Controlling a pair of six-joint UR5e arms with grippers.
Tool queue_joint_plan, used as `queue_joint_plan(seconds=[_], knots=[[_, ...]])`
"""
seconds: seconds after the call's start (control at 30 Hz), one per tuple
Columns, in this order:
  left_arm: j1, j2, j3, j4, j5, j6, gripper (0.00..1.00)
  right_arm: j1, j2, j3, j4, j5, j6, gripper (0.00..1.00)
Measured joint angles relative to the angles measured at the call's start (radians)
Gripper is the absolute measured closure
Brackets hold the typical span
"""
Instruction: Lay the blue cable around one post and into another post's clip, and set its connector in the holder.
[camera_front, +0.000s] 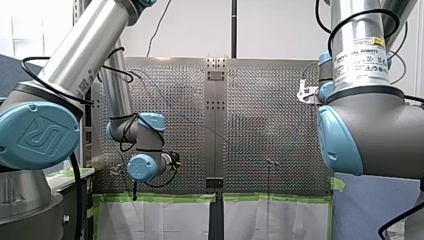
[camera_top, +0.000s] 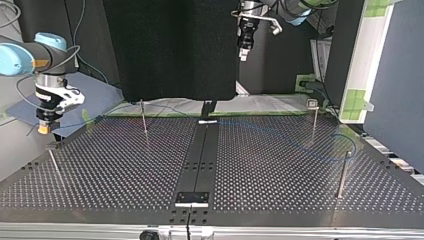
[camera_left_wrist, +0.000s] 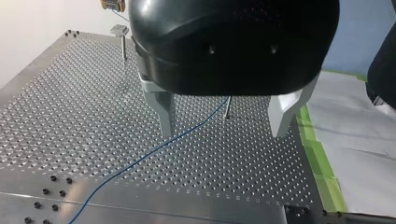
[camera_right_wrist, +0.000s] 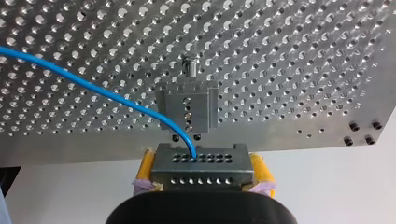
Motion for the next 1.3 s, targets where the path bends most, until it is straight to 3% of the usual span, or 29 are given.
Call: queue_joint_plan(seconds=[0.3, 0.47, 0.73, 0.93, 1.13, 1.3], knots=[[0.007, 0.000, 0.000, -0.013, 0.000, 0.006, 0.00, -0.012, 0.006, -0.019, 0.003, -0.044, -0.001, 1.00], [0.011, 0.000, 0.001, -0.026, -0.001, 0.009, 0.00, -0.018, 0.039, -0.053, 0.009, -0.081, -0.006, 1.00], [0.023, 0.000, 0.007, -0.043, -0.002, 0.019, 0.00, -0.030, 0.106, -0.100, -0.032, -0.150, 0.010, 1.00], [0.028, 0.000, 0.025, -0.077, -0.002, 0.024, 0.00, -0.038, 0.139, -0.108, -0.038, -0.206, 0.011, 1.00], [0.029, 0.000, 0.028, -0.087, -0.003, 0.024, 0.00, -0.043, 0.144, -0.119, -0.032, -0.263, 0.011, 1.00], [0.029, 0.000, 0.028, -0.092, -0.004, 0.024, 0.00, -0.047, 0.145, -0.125, -0.026, -0.281, 0.010, 1.00]])
